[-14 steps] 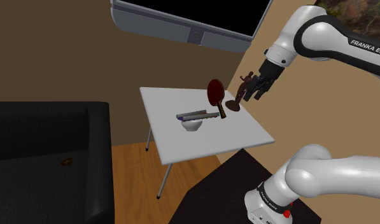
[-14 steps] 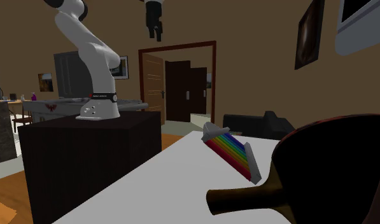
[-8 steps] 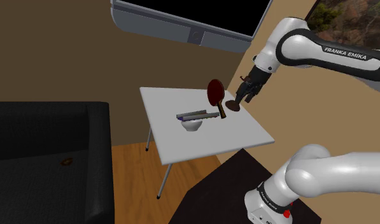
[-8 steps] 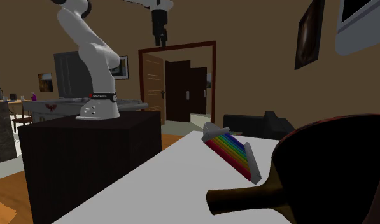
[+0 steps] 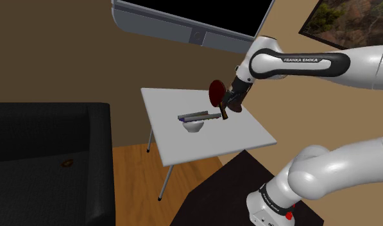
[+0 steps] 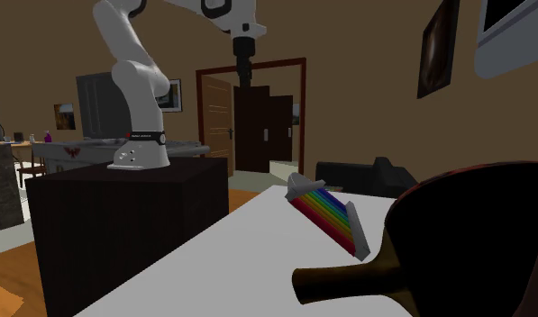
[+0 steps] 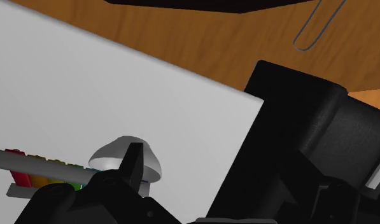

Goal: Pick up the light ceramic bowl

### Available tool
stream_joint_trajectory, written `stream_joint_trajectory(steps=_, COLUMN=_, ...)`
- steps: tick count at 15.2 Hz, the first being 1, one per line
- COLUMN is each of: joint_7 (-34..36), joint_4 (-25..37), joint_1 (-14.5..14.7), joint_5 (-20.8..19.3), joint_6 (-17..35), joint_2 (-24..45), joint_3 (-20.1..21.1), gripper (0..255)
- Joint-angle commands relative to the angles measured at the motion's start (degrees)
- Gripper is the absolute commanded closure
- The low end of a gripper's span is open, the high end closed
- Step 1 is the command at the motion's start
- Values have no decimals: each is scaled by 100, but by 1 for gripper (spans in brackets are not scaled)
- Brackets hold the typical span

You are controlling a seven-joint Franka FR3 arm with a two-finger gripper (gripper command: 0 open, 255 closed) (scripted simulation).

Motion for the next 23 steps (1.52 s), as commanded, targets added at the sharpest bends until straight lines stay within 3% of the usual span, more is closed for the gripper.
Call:
stream_joint_trajectory(steps=1, joint_7=-163, joint_4=50, joint_1=38, joint_5=19, joint_6=425, joint_2=465, joint_3=-58, gripper=0)
stream_joint_trajectory(steps=12, joint_7=-1097, joint_4=947, joint_1=176, joint_5=424, joint_6=2033, joint_2=2977, joint_3=-206, gripper=0)
stream_joint_trajectory(steps=23, joint_7=-1850, joint_4=2764, joint_1=-7, joint_5=821, joint_6=2758, joint_2=5506, joint_3=41, gripper=0)
